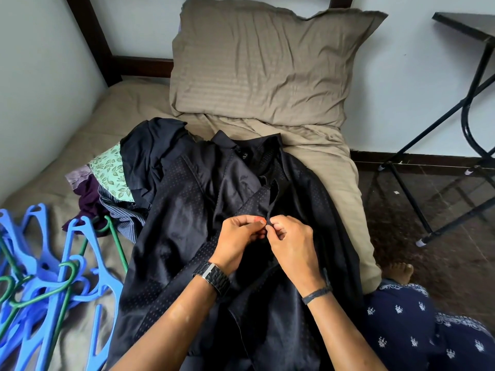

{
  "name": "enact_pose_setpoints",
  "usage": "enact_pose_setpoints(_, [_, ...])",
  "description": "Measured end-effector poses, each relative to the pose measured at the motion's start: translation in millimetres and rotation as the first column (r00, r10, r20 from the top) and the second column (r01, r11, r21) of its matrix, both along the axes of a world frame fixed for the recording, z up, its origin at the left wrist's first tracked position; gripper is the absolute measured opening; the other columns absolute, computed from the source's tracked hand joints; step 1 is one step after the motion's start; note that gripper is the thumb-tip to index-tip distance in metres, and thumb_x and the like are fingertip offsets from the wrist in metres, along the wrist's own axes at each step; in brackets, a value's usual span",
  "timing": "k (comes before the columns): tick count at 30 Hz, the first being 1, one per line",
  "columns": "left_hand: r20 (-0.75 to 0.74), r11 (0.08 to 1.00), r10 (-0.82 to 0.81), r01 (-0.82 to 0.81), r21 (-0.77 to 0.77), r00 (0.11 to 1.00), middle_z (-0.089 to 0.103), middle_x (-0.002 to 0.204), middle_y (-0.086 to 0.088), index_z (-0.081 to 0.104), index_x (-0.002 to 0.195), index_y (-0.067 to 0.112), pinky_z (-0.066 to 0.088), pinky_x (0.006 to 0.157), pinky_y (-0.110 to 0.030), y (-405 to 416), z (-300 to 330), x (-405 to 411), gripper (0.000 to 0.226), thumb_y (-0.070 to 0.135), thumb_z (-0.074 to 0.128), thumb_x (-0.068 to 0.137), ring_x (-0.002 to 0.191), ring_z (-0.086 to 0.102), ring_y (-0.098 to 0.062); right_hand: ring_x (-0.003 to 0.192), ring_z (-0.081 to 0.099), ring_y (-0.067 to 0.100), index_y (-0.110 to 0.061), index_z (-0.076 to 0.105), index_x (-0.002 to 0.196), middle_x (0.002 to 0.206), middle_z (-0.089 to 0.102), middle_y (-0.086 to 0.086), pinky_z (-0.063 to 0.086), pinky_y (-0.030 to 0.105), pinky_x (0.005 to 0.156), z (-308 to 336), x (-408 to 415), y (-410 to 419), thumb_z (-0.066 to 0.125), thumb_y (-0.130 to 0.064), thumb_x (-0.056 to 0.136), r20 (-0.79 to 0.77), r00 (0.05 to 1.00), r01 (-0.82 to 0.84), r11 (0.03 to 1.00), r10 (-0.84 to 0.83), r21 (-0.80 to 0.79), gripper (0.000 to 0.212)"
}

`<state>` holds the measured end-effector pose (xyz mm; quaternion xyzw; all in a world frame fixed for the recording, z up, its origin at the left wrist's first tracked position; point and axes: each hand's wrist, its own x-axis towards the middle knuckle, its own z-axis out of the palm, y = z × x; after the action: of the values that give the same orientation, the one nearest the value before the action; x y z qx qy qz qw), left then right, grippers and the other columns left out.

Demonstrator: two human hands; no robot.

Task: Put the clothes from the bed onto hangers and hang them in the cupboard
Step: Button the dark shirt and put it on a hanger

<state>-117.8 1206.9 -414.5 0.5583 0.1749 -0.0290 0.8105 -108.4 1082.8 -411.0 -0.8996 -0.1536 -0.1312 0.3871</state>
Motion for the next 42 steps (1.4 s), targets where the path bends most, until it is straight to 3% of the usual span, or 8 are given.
enact_pose_setpoints(5, [0.008, 1.000, 0.019, -0.019, -0.001, 1.000, 0.068, 0.074, -0.011, 0.067, 0.081, -0.003, 0.055, 0.065, -0.020, 1, 1, -2, 0.010, -0.005, 0.060, 0.086, 0.066, 0.064, -0.014, 0.064, 0.061, 0.009, -0.009, 0.071, 0.090, 0.074, 0.066, -0.003, 0.054, 0.025, 0.063, 1, 1, 1, 0.066, -0.009, 0.085, -0.078, 0.996, -0.042, 0.999, 0.044, 0.029, 0.007])
enact_pose_setpoints(9, [0.005, 0.999, 0.038, -0.038, -0.010, 0.999, 0.068, 0.075, -0.010, 0.067, 0.083, -0.003, 0.054, 0.065, -0.020, 3, 1, -3, 0.009, -0.004, 0.059, 0.087, 0.066, 0.063, -0.015, 0.055, 0.059, 0.000, -0.015, 0.067, 0.070, 0.058, 0.064, -0.013, 0.043, 0.010, 0.056, 5, 4, 0, 0.066, -0.010, 0.085, -0.278, 0.960, 0.031, 0.973, 0.034, 0.228, 0.015])
enact_pose_setpoints(13, [0.012, 0.997, -0.002, 0.001, 0.074, 1.000, 0.068, 0.073, -0.010, 0.066, 0.088, -0.006, 0.053, 0.061, -0.020, 2, 4, -3, 0.006, -0.002, 0.061, 0.087, 0.062, 0.062, -0.013, 0.063, 0.064, -0.004, -0.016, 0.073, 0.081, 0.067, 0.069, -0.010, 0.044, 0.006, 0.059, 7, 4, -2, 0.071, -0.018, 0.084, -0.366, 0.930, 0.092, 0.939, 0.038, 0.332, 0.004])
enact_pose_setpoints(17, [-0.003, 0.992, 0.011, -0.010, 0.128, 1.000, 0.068, 0.072, -0.009, 0.067, 0.083, -0.001, 0.052, 0.061, -0.019, 0, 2, -2, 0.006, 0.000, 0.063, 0.086, 0.062, 0.062, -0.012, 0.063, 0.064, -0.001, -0.013, 0.072, 0.080, 0.068, 0.069, -0.008, 0.044, 0.007, 0.057, 6, 5, -1, 0.070, -0.016, 0.084, -0.363, 0.932, 0.096, 0.951, 0.019, 0.295, 0.006])
enact_pose_setpoints(20, [0.009, 0.963, 0.041, -0.041, 0.266, 0.999, 0.070, 0.072, -0.007, 0.069, 0.081, 0.005, 0.052, 0.063, -0.019, -2, -2, 0, 0.007, 0.004, 0.065, 0.086, 0.064, 0.064, -0.011, 0.067, 0.065, 0.008, -0.015, 0.069, 0.078, 0.073, 0.067, -0.003, 0.052, 0.019, 0.062, 0, 6, 0, 0.068, -0.011, 0.084, -0.298, 0.955, 0.087, 0.970, -0.016, 0.228, 0.007])
enact_pose_setpoints(23, [0.032, 0.962, 0.037, -0.044, 0.269, 0.999, 0.070, 0.076, -0.008, 0.069, 0.081, 0.006, 0.052, 0.066, -0.020, -3, -2, 1, 0.008, 0.003, 0.065, 0.087, 0.067, 0.065, -0.011, 0.066, 0.062, 0.011, -0.013, 0.064, 0.073, 0.071, 0.064, -0.001, 0.053, 0.028, 0.063, -3, 5, -1, 0.067, -0.012, 0.084, -0.218, 0.976, 0.054, 0.987, -0.020, 0.150, 0.012])
enact_pose_setpoints(29, [0.011, 0.974, 0.049, -0.050, 0.220, 0.999, 0.071, 0.078, -0.014, 0.068, 0.083, 0.002, 0.055, 0.068, -0.025, 0, -2, 2, 0.002, 0.001, 0.067, 0.085, 0.071, 0.068, -0.019, 0.059, 0.060, 0.006, -0.011, 0.069, 0.078, 0.067, 0.062, -0.008, 0.048, 0.016, 0.056, 4, 3, -1, 0.064, -0.014, 0.088, -0.123, 0.990, -0.050, 0.990, 0.066, 0.131, 0.011])
enact_pose_setpoints(42, [0.078, 0.919, -0.075, 0.038, 0.391, 0.994, 0.069, 0.072, -0.001, 0.060, 0.095, 0.010, 0.057, 0.080, -0.035, 6, 3, 5, 0.015, -0.003, 0.057, 0.087, 0.072, 0.067, -0.015, 0.060, 0.061, 0.001, -0.013, 0.069, 0.084, 0.065, 0.065, -0.007, 0.046, 0.010, 0.053, 16, 10, -7, 0.067, -0.012, 0.086, -0.325, 0.942, -0.041, 0.991, 0.082, 0.129, 0.003])
